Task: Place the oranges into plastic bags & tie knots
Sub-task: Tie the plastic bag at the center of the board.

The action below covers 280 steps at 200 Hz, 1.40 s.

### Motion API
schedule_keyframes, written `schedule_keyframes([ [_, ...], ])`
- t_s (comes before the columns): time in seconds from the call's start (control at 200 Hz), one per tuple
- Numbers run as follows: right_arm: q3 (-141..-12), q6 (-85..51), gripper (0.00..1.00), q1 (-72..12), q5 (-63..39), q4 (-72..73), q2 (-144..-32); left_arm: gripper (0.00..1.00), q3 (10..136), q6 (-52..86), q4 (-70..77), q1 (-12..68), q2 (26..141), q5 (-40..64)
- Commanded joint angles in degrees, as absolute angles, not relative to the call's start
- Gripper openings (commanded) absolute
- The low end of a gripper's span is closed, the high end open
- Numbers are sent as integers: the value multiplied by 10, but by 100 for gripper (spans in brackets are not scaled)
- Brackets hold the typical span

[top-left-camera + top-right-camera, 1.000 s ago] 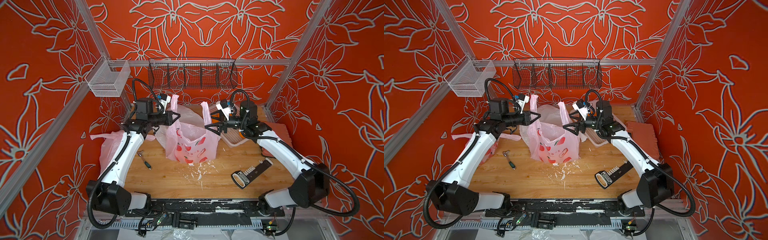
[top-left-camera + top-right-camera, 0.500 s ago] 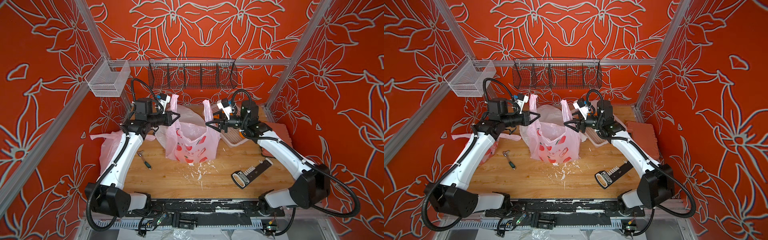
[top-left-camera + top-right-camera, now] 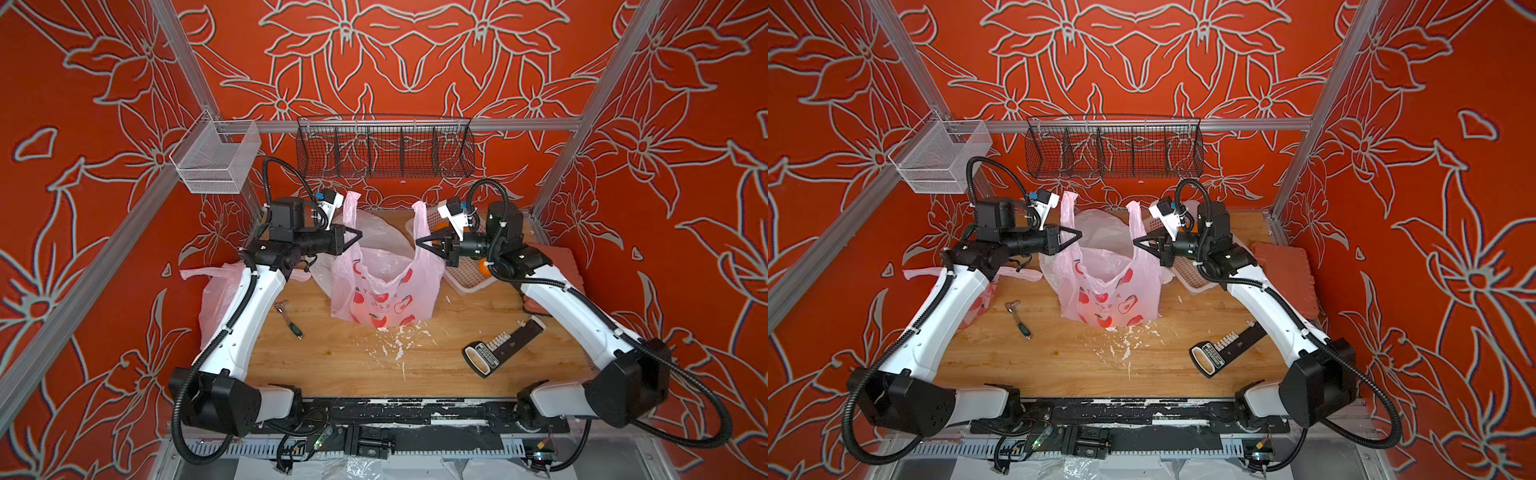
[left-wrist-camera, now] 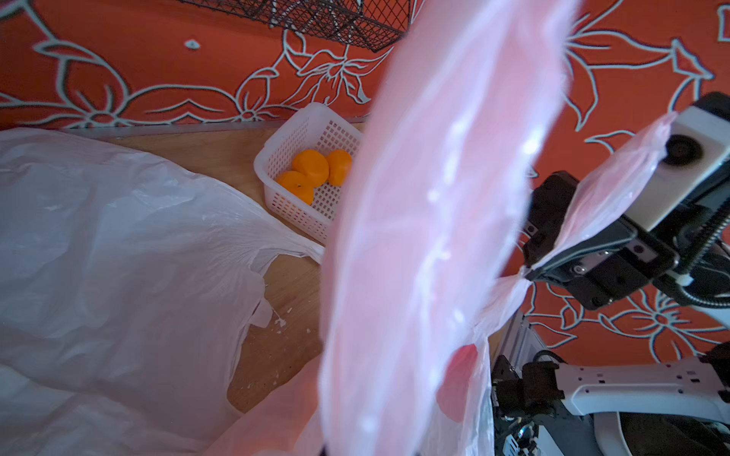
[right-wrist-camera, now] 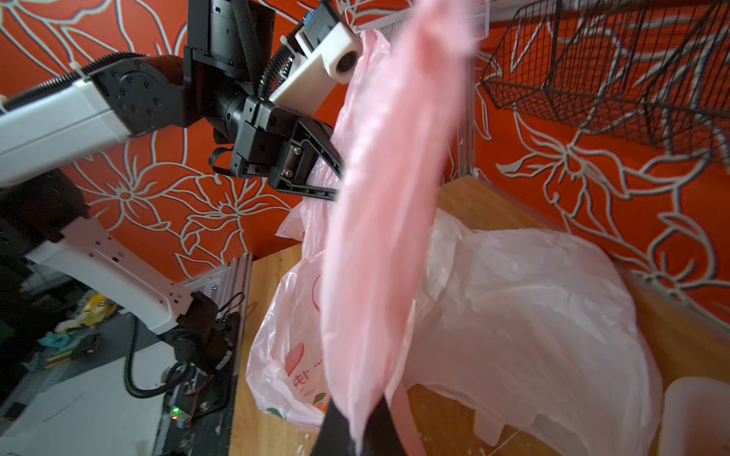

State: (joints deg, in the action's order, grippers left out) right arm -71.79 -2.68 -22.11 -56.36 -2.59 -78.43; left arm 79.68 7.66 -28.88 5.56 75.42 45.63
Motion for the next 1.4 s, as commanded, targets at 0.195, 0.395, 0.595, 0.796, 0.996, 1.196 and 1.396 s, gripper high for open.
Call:
schedule_keyframes([
  [0.195,-825,14,0,-228,-606,-243,-744,0,829,-93,-392,148,687,483],
  [0.395,-865,56,0,-238,-589,-378,-753,0,834,-154,-432,215,711,494],
  [0.595,-853,76,0,-241,-579,-379,-798,0,820,-172,-429,220,756,549],
  [0.796,-882,155,0,-244,-611,-424,-845,38,813,-169,-415,220,758,561],
  [0.996,-905,215,0,-247,-624,-456,-871,43,776,-128,-353,202,721,549],
  [1.196,-904,243,0,-250,-640,-452,-871,59,774,-120,-348,197,719,560],
  [1.396,-904,244,0,-255,-635,-448,-869,97,783,-114,-342,200,737,595],
])
